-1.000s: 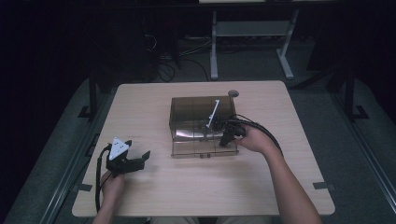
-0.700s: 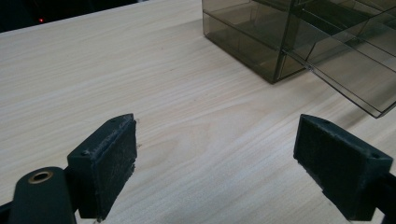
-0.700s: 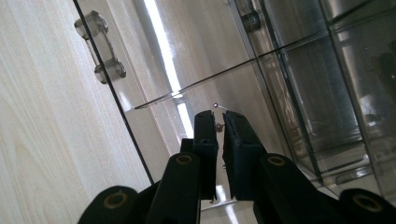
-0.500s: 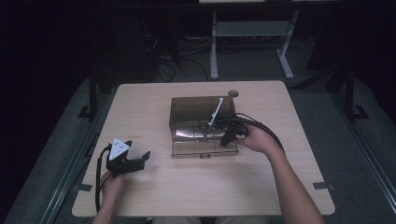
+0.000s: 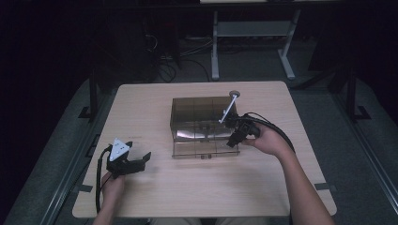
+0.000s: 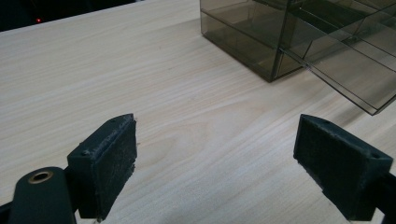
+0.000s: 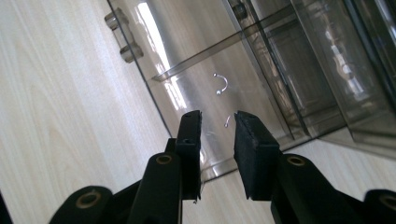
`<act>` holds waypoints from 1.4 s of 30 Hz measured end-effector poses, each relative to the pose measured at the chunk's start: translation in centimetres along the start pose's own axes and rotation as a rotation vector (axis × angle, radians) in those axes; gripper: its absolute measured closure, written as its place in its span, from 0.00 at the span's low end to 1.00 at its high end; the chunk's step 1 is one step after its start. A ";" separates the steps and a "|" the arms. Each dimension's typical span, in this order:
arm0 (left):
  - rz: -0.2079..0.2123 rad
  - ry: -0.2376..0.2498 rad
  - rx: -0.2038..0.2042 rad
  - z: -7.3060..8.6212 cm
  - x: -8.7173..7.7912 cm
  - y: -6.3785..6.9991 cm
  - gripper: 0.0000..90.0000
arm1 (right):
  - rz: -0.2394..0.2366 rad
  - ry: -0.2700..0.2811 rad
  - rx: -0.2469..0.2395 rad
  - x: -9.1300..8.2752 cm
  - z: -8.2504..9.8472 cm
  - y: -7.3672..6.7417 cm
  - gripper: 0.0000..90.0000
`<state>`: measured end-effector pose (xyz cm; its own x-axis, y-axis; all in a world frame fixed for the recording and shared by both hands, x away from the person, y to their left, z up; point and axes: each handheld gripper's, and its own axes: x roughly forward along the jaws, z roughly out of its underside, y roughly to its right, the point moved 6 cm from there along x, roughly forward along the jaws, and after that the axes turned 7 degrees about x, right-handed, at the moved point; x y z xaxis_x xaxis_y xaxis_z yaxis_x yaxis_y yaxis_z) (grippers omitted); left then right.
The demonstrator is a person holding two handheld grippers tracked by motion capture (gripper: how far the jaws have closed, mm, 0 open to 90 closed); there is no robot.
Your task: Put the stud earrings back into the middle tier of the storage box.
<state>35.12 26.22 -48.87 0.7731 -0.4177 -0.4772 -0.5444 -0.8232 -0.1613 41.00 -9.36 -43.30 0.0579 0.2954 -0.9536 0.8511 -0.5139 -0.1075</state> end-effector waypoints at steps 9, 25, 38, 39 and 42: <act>-0.001 -0.003 0.002 0.0 0.1 0.1 0.14 | 0.000 0.035 0.014 -1.3 1.4 0.1 0.73; 0.000 -0.003 0.007 0.0 0.1 0.1 0.14 | 0.003 0.056 0.029 -2.1 3.8 -0.5 0.66; -0.003 -0.010 0.008 0.0 0.2 0.2 0.14 | 0.010 0.091 0.058 -2.3 7.2 -0.9 0.64; -0.003 -0.010 0.008 0.0 0.2 0.2 0.14 | 0.011 0.094 0.061 -2.3 7.5 -1.0 0.64; -0.003 -0.009 0.008 0.0 0.1 0.2 0.14 | 0.012 0.102 0.072 -2.3 8.3 -1.2 0.63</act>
<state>35.11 26.00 -49.01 0.7718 -0.4122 -0.4842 -0.5448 -0.8213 -0.1693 35.53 -16.15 -43.32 0.1239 0.3677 -0.9216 0.8106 -0.5733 -0.1197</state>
